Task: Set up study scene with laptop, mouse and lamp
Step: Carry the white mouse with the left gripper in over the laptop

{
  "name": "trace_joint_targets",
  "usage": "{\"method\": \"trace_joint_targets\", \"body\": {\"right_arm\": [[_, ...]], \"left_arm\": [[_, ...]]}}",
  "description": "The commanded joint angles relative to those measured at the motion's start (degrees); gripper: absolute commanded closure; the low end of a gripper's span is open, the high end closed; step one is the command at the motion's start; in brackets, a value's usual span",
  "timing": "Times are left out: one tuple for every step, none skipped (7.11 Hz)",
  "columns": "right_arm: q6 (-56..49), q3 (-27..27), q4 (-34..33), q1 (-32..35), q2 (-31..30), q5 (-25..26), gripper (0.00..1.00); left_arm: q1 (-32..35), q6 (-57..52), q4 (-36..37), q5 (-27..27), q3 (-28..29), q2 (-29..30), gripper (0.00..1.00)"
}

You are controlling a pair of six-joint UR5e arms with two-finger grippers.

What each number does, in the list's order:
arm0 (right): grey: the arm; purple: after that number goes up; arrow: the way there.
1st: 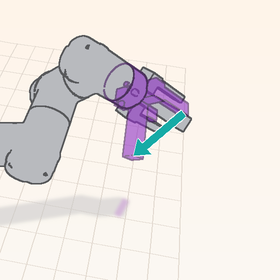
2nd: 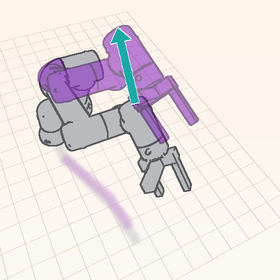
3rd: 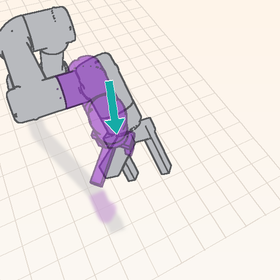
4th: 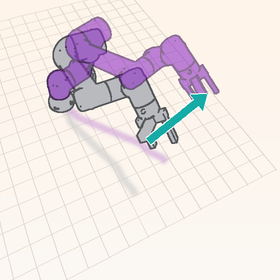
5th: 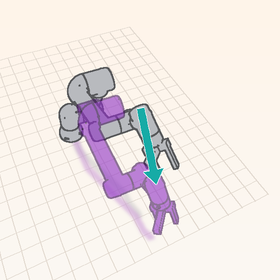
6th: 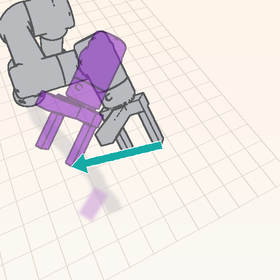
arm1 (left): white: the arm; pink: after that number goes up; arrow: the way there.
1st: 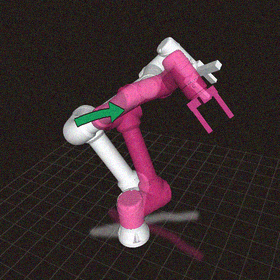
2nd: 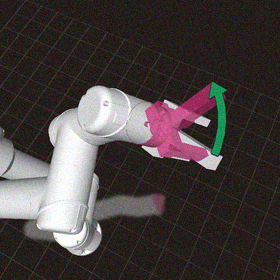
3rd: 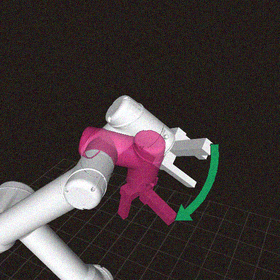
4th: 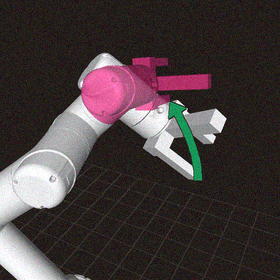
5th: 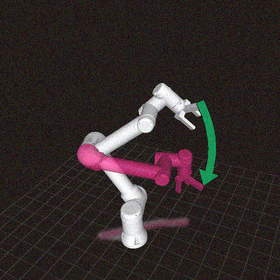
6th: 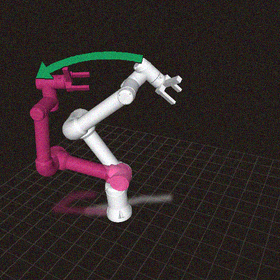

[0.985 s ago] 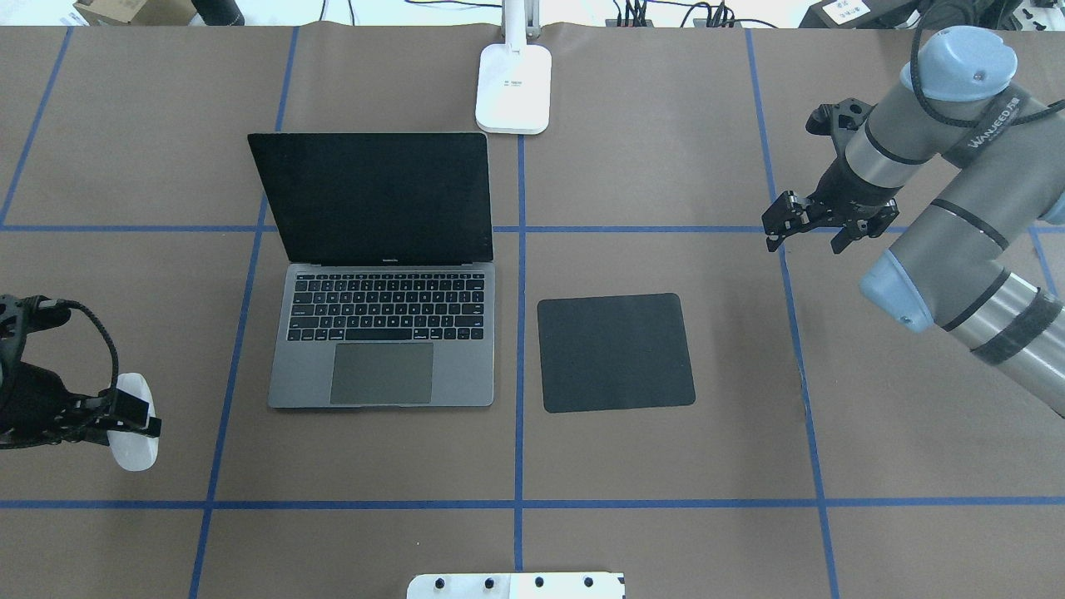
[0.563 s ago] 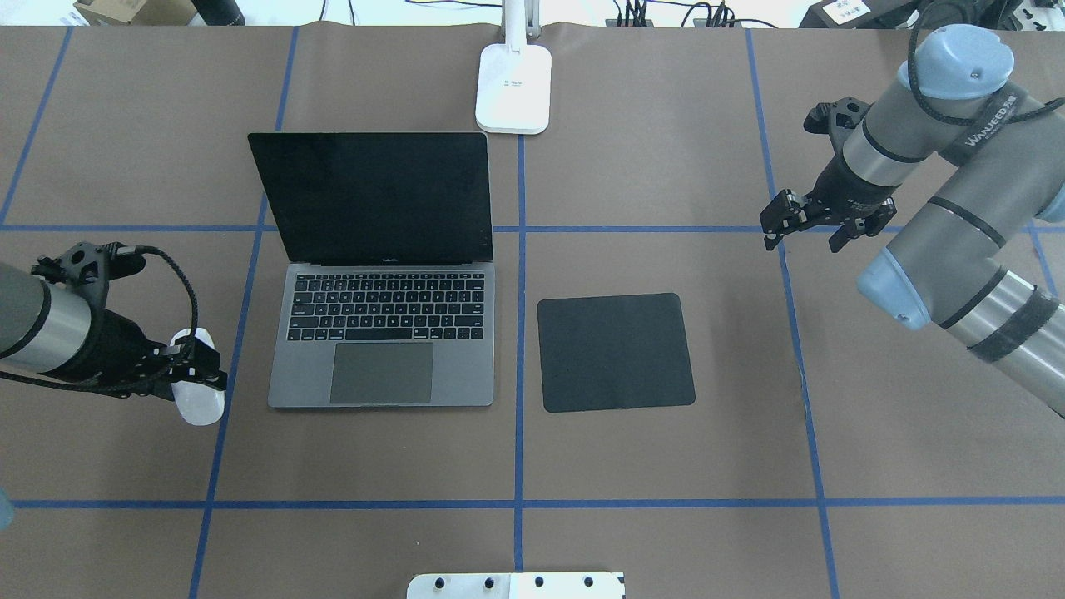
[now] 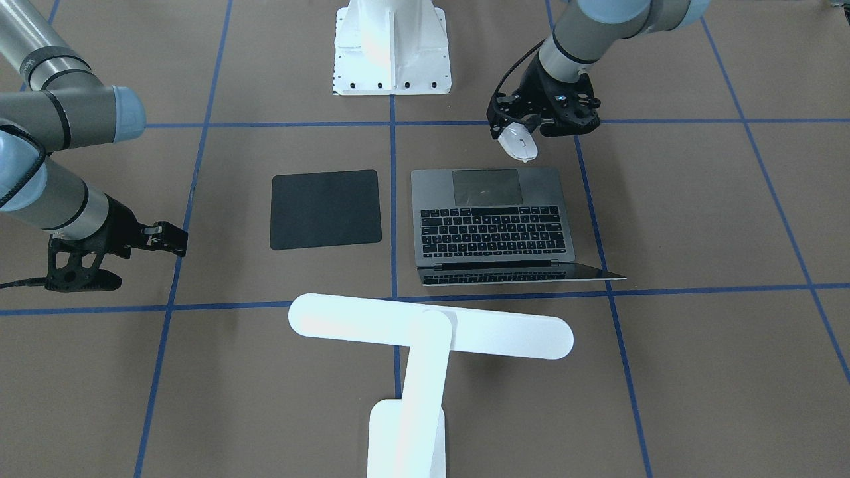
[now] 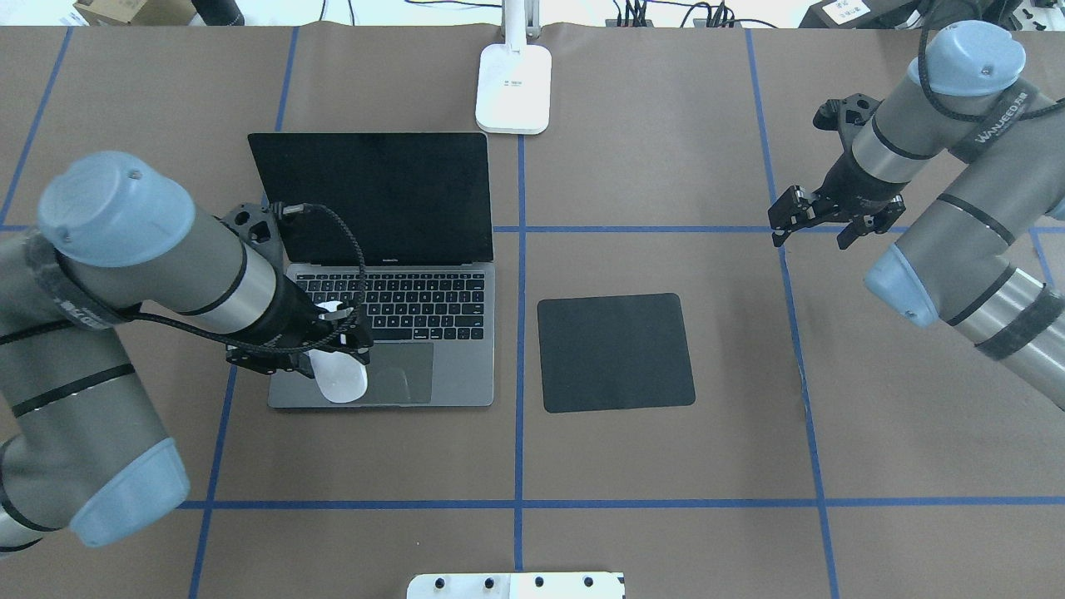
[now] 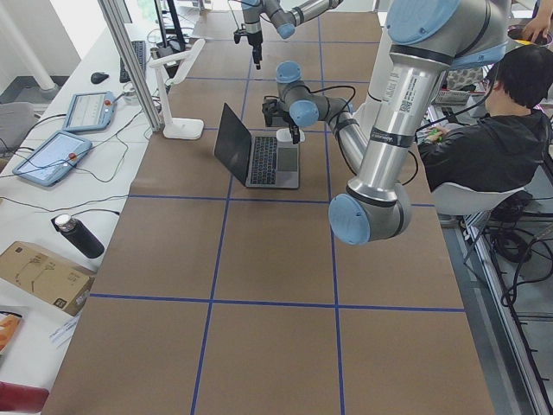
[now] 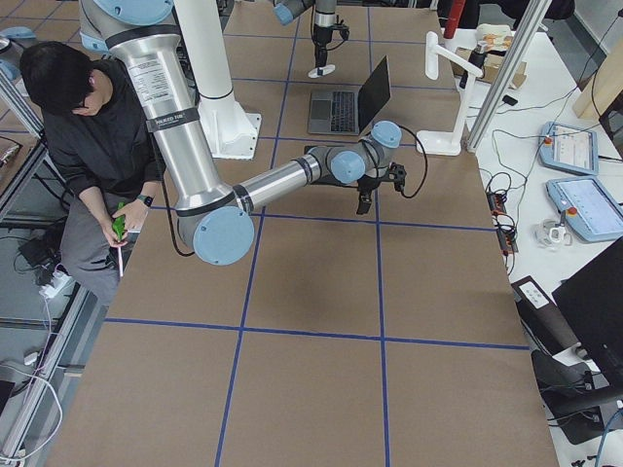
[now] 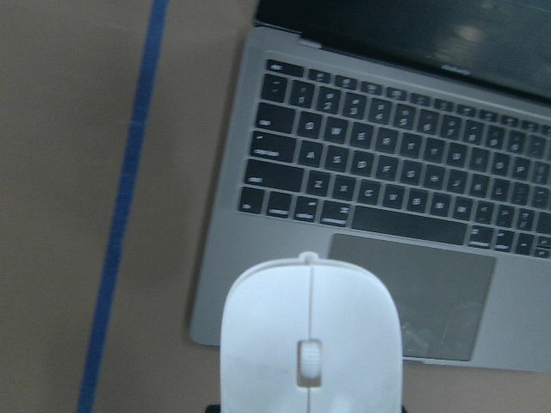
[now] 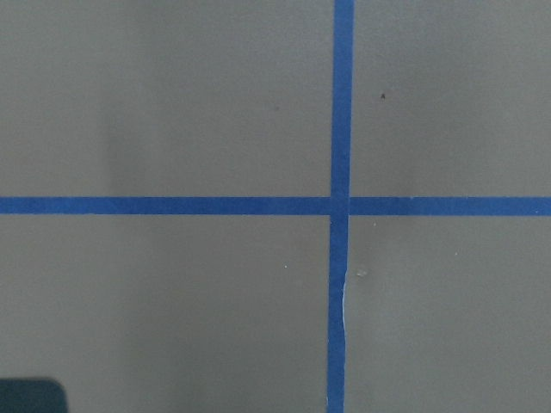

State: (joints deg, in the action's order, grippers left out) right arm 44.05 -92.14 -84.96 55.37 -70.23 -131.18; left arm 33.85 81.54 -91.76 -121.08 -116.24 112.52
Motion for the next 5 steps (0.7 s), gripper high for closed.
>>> {"method": "trace_joint_targets", "body": {"right_arm": [[-6.48, 0.38, -0.65, 4.47, -2.35, 0.13, 0.01], [-10.61, 0.47, -0.73, 7.36, -4.55, 0.05, 0.01], [-15.09, 0.73, -1.34, 9.82, -6.13, 0.05, 0.01], [-20.1, 0.65, -4.48, 11.94, -6.5, 0.05, 0.01], [-25.8, 0.47, -7.56, 14.57, -7.37, 0.05, 0.01]], "left_arm": [[-3.87, 5.44, 0.96, 2.69, 7.04, 8.73, 0.75], [-4.75, 5.82, 0.88, 5.21, 10.3, 12.25, 0.75], [-6.07, 6.43, 0.88, 6.46, 14.24, 16.11, 0.75], [-6.08, 7.83, 0.79, 6.47, 17.76, 19.46, 0.75], [-6.17, 7.84, 0.79, 6.47, 21.37, 22.45, 0.75]]}}
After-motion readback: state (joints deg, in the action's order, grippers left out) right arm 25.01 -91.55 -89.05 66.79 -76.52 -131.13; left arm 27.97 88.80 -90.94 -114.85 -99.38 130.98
